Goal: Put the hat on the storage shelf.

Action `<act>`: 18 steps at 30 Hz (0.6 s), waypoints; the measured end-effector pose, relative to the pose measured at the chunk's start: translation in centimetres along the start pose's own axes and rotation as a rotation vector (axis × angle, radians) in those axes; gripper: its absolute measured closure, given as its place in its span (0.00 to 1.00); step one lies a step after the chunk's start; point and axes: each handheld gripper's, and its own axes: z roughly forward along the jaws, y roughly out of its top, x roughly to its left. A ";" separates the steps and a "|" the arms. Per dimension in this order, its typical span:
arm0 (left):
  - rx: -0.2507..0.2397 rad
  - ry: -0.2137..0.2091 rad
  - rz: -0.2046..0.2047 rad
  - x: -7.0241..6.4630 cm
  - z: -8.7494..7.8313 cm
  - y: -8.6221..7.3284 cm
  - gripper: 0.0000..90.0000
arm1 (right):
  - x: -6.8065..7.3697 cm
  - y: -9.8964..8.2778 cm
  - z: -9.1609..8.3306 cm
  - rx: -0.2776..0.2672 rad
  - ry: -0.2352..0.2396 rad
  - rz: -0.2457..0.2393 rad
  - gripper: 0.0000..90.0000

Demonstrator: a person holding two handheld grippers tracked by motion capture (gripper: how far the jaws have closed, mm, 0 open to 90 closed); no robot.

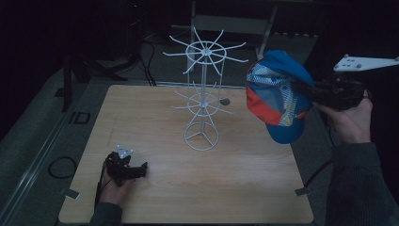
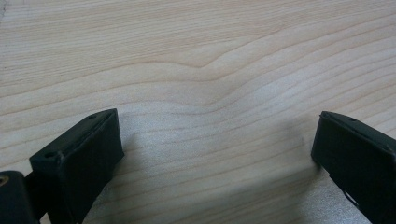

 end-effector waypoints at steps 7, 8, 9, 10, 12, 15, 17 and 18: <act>0.000 0.000 0.000 0.0 0.0 0.0 0.03 | 0.0 -0.1 0.2 -0.016 -0.003 0.007 0.98; -0.001 0.000 0.000 0.0 0.0 0.0 0.03 | 0.0 0.0 0.1 -0.021 -0.003 0.006 0.98; -0.001 0.000 0.000 0.0 0.0 0.0 0.03 | 0.0 0.0 0.1 -0.021 -0.003 0.006 0.98; -0.002 0.000 0.000 0.0 0.0 0.0 0.03 | 0.0 0.1 0.1 -0.033 -0.001 0.010 0.98; -0.002 0.000 0.000 0.0 0.0 0.0 0.03 | 0.0 0.2 0.0 -0.041 -0.003 0.013 0.98; -0.001 0.000 0.000 0.0 0.0 0.0 0.03 | 0.0 0.4 -0.1 -0.052 -0.001 0.016 0.98; -0.002 0.000 0.000 0.0 0.0 0.0 0.03 | -0.1 0.5 -0.2 -0.059 0.003 0.017 0.98; -0.002 0.000 0.000 0.0 0.0 0.0 0.03 | -0.1 0.5 -0.2 -0.064 0.003 0.019 0.98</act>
